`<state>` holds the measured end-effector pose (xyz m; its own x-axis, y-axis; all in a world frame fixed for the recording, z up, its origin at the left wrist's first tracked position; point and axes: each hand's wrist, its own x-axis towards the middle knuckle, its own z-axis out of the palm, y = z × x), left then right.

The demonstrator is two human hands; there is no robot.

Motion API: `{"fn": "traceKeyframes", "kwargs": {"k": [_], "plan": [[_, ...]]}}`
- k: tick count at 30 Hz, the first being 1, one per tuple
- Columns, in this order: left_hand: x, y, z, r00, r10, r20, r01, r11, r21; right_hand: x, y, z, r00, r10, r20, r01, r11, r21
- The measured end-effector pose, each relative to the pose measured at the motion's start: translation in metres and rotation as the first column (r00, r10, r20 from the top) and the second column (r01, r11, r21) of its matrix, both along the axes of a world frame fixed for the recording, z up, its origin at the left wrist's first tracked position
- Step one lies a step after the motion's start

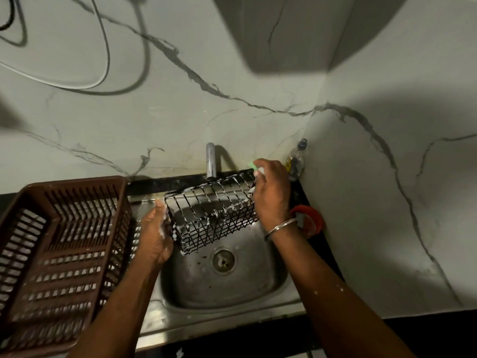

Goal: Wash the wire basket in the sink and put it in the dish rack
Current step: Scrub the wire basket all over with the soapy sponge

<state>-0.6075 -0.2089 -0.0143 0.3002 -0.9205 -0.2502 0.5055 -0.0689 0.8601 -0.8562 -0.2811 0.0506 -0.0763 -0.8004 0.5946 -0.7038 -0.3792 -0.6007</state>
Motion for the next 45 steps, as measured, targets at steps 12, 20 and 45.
{"fn": "traceKeyframes", "kwargs": {"k": [12, 20, 45], "plan": [[0.0, 0.0, 0.01, 0.997, -0.076, 0.019, 0.077, 0.996, -0.048, -0.003, 0.014, -0.001, 0.973, 0.221, -0.064, -0.213, 0.971, 0.113], [0.003, -0.001, 0.004, 0.997, 0.014, -0.075, -0.02, 0.997, -0.079, -0.023, -0.01, 0.014, 0.931, -0.085, 0.355, 0.047, 0.992, 0.115], [-0.017, -0.019, 0.012, 0.44, -0.39, 0.809, 0.473, 0.866, 0.16, 0.034, -0.005, 0.059, 0.598, 0.61, -0.52, -0.433, 0.792, 0.431]]}}
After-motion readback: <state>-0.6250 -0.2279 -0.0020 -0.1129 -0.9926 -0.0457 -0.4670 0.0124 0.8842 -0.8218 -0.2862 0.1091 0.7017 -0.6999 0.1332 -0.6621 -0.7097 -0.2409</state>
